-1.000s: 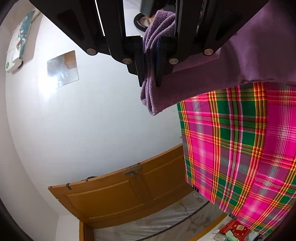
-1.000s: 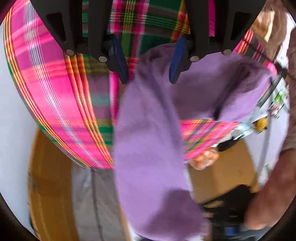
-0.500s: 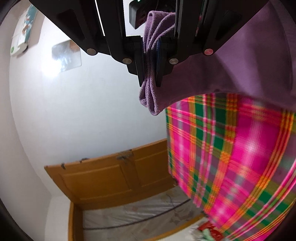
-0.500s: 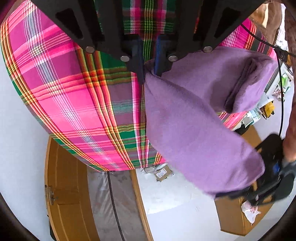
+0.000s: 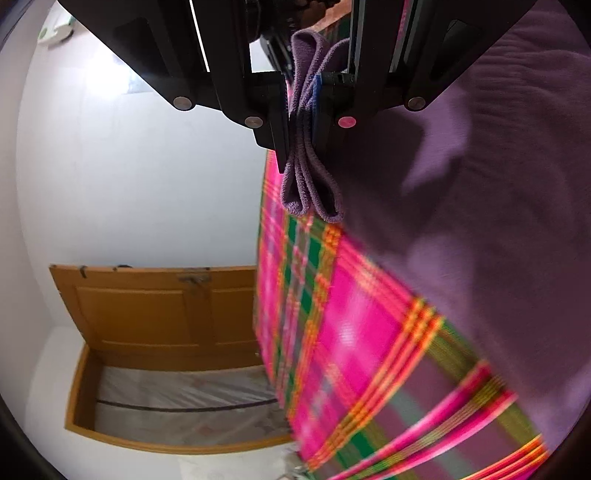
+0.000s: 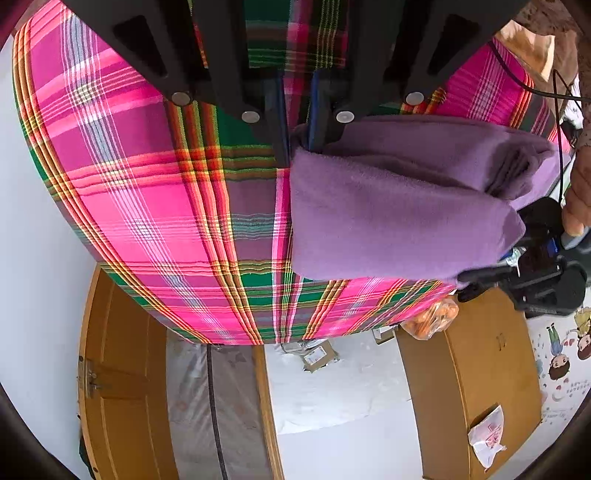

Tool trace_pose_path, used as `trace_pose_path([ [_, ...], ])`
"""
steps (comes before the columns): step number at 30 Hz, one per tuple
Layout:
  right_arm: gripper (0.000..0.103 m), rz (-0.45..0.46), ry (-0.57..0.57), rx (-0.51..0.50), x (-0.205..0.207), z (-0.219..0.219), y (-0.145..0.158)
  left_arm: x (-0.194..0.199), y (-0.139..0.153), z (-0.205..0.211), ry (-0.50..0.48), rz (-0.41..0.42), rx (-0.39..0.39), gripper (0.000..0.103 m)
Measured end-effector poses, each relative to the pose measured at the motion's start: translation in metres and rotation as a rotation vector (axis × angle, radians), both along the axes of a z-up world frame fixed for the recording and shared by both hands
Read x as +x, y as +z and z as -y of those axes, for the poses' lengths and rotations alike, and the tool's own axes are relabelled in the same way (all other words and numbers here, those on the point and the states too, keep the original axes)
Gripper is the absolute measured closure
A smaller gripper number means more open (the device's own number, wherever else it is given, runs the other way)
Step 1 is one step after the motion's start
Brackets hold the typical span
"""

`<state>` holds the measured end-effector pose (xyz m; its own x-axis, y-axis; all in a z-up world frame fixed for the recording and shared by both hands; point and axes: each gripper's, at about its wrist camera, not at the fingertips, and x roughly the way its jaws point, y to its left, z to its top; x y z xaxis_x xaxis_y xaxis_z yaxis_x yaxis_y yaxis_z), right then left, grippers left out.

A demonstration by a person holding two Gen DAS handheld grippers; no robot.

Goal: Fold clothes
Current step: 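Lower the held garment end onto the folded garment with the left gripper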

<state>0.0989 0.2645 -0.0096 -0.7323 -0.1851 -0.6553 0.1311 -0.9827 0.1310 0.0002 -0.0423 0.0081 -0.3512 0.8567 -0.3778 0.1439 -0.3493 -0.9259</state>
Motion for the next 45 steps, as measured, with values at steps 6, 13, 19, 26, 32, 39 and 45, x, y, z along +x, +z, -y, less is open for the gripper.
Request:
trace_pose_path([
  [6,0.087,0.018,-0.026,-0.037,-0.002,-0.007,-0.003,0.004,-0.023,0.0,0.005,0.066,-0.043,0.094],
  [13,0.087,0.056,-0.049,-0.139,-0.009,-0.02,-0.006,0.006,-0.025,-0.008,-0.008,0.054,-0.068,0.094],
  [19,0.085,0.091,-0.075,-0.299,-0.011,-0.042,-0.012,0.007,-0.026,-0.011,-0.019,0.055,-0.081,0.094],
  [26,0.074,0.016,-0.041,-0.009,-0.001,-0.017,-0.005,0.004,-0.025,-0.013,-0.026,0.055,-0.107,0.094],
  [32,0.072,0.033,-0.041,0.037,0.0,-0.017,0.001,0.006,-0.03,-0.019,-0.033,0.068,-0.103,0.094],
  [39,0.073,0.112,-0.071,0.113,0.0,-0.024,0.007,0.005,-0.028,-0.021,-0.04,0.081,-0.105,0.094],
  [45,0.073,-0.029,-0.013,-0.02,-0.001,-0.022,0.035,0.008,-0.028,-0.018,-0.035,0.094,-0.116,0.092],
])
